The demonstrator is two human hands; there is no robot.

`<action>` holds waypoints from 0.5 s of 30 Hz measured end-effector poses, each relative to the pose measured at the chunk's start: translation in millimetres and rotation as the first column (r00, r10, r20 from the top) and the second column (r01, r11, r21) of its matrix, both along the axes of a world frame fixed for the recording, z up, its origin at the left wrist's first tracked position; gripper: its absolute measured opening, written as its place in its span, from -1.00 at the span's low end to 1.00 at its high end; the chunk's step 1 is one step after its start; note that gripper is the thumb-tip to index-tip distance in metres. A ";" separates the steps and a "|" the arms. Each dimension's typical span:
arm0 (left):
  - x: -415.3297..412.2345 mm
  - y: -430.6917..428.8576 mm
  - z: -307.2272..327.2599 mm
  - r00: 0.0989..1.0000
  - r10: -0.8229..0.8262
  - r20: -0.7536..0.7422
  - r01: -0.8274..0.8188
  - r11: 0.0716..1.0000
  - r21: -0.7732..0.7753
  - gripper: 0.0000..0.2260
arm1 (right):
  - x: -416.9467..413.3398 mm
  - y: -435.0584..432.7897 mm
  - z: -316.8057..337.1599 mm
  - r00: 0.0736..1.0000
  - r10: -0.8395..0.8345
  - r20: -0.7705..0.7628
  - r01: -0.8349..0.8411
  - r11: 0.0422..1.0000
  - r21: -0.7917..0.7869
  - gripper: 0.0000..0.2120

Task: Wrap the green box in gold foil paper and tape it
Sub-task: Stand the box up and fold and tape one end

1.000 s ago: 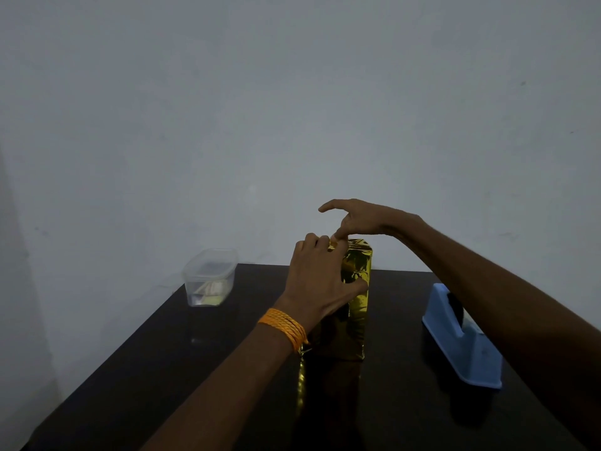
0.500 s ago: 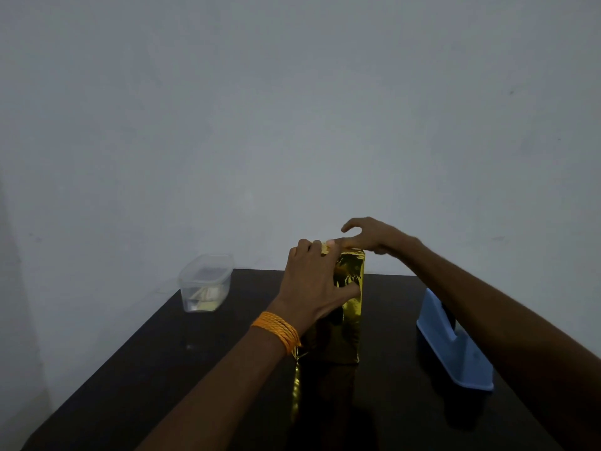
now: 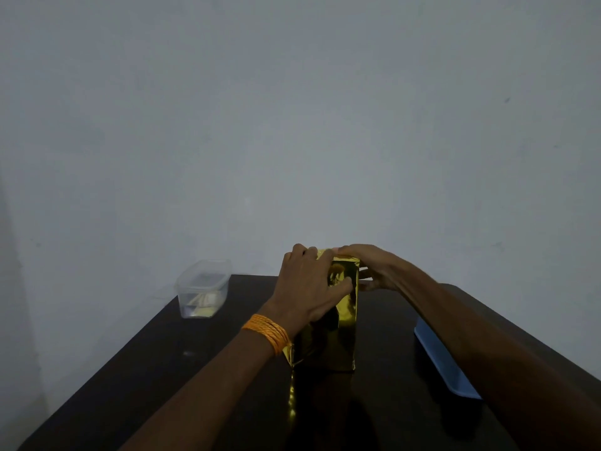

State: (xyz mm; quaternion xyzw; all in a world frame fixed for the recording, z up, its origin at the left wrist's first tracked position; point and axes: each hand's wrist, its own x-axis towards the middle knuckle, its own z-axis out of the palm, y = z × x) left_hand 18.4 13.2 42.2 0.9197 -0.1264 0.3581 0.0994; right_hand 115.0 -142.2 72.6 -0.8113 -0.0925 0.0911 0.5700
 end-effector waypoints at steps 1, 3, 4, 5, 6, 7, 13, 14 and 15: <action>-1.2 -0.4 4.7 1.000 -0.026 0.007 0.026 0.997 -0.078 -0.48 | 1.0 -1.4 -0.8 1.000 0.005 -0.001 -0.005 1.000 0.005 -0.63; -1.7 1.5 16.9 0.998 -0.051 0.043 0.060 0.970 -0.236 -0.50 | 4.1 -3.1 -1.2 1.000 0.002 0.008 -0.002 1.000 0.006 -0.65; -0.3 4.2 22.8 0.997 -0.036 0.072 0.056 0.956 -0.289 -0.50 | 5.6 -3.6 -1.8 1.000 -0.001 0.012 0.001 1.000 0.003 -0.65; 3.9 8.8 27.8 0.996 -0.014 0.092 0.045 0.938 -0.343 -0.51 | 6.9 -3.5 -2.1 1.000 -0.002 0.014 0.002 1.000 -0.001 -0.64; 7.5 14.1 32.8 0.996 0.007 0.091 0.031 0.909 -0.415 -0.52 | 7.9 -3.3 -3.0 1.000 0.001 0.015 -0.001 1.000 -0.010 -0.64; 12.8 18.8 37.5 0.998 0.014 0.059 0.018 0.862 -0.507 -0.54 | 8.3 -3.7 -3.5 1.000 0.010 0.015 -0.009 1.000 -0.013 -0.63; 45.5 28.6 50.9 0.887 -0.346 -0.306 -0.108 0.489 -0.866 -0.34 | 10.5 -5.3 -6.8 0.999 0.016 0.029 -0.015 1.000 -0.009 -0.58; 48.4 26.4 50.5 0.861 -0.392 -0.326 -0.111 0.479 -0.871 -0.29 | 10.7 -5.5 -6.9 0.999 0.018 0.034 -0.018 1.000 -0.009 -0.58; 52.5 25.3 48.9 0.838 -0.437 -0.326 -0.106 0.455 -0.884 -0.28 | 10.9 -5.2 -6.4 0.999 0.019 0.038 -0.018 1.000 -0.004 -0.58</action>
